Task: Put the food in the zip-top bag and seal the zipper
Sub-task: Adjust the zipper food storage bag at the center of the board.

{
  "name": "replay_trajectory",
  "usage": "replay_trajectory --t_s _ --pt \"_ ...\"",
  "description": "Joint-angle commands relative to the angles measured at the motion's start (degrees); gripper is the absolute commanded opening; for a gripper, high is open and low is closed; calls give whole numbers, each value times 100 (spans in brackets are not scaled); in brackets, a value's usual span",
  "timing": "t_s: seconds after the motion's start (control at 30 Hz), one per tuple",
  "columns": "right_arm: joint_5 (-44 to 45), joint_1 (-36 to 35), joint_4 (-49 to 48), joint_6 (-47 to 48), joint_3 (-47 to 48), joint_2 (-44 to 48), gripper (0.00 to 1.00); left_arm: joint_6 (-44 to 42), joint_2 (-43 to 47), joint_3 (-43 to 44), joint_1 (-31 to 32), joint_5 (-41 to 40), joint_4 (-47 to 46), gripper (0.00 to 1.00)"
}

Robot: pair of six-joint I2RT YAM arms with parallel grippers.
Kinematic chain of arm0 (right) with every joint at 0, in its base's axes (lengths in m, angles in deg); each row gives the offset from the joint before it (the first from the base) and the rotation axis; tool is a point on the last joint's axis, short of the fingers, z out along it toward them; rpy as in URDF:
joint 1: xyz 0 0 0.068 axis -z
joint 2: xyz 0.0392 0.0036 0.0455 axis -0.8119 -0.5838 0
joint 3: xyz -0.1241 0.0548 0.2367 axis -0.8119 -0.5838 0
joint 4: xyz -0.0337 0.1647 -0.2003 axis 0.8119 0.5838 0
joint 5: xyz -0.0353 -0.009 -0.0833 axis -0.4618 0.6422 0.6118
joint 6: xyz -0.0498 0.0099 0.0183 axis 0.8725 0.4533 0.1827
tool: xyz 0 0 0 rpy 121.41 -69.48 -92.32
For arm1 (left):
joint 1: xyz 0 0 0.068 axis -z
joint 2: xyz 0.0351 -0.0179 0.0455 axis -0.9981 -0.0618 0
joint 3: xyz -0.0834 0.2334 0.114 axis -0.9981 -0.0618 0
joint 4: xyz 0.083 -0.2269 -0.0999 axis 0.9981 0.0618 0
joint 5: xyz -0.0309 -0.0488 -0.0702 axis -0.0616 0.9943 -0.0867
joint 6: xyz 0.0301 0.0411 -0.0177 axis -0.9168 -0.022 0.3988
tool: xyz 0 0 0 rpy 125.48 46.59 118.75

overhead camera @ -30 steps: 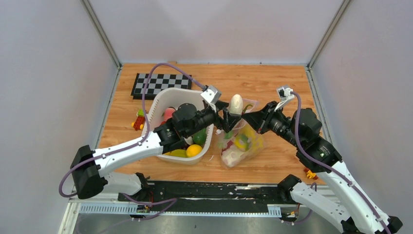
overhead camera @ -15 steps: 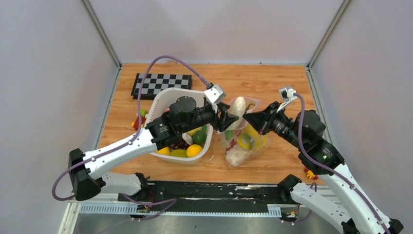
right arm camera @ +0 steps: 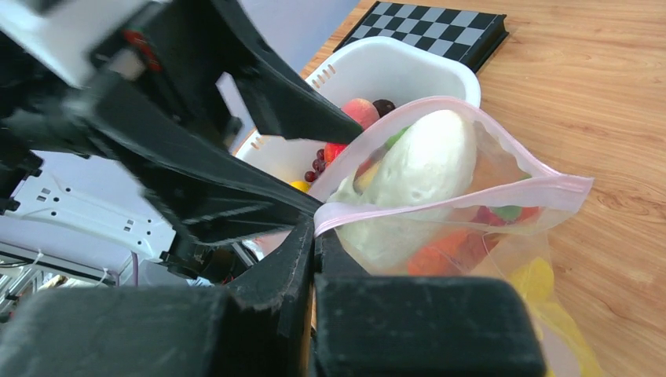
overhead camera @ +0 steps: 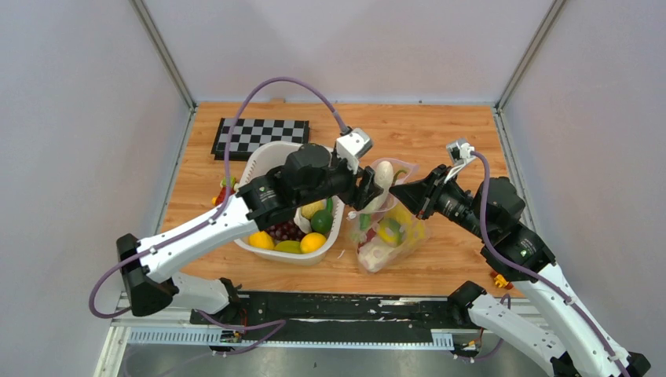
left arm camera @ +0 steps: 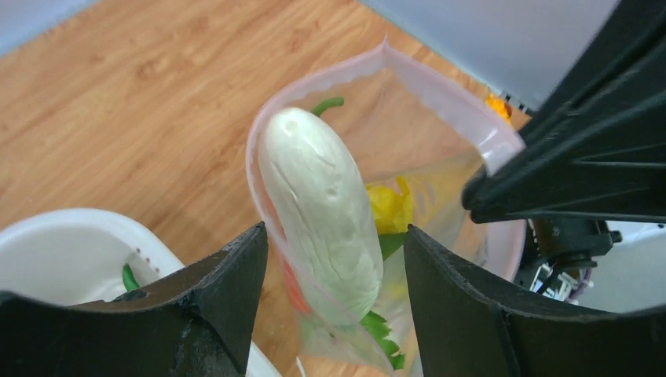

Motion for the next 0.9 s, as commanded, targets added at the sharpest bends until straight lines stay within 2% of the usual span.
replay_trajectory --t_s 0.0,0.13,0.23,0.33,0.43,0.57,0.63,0.77,0.87 --pt "-146 -19 -660 21 177 44 0 151 -505 478 -36 54 893 67" --pt "-105 -20 -620 31 172 70 0 171 -486 545 -73 -127 1038 57" --pt "-76 -16 -597 45 143 71 0 193 -331 412 -93 25 748 43" --pt "-81 -19 -632 25 112 62 1 252 -276 386 -115 206 655 22" --pt "-89 -19 -635 38 121 51 1 258 -239 413 -124 226 684 8" --pt "-64 -23 -592 46 119 53 1 348 4 386 -133 196 475 0" --pt "93 -16 -424 58 174 34 1 388 202 332 -128 175 251 0" --pt "1802 -19 851 -219 683 -193 1 427 480 260 -133 27 36 0" --pt "1933 -16 1078 111 1192 -483 0 597 486 242 -136 15 -11 0"
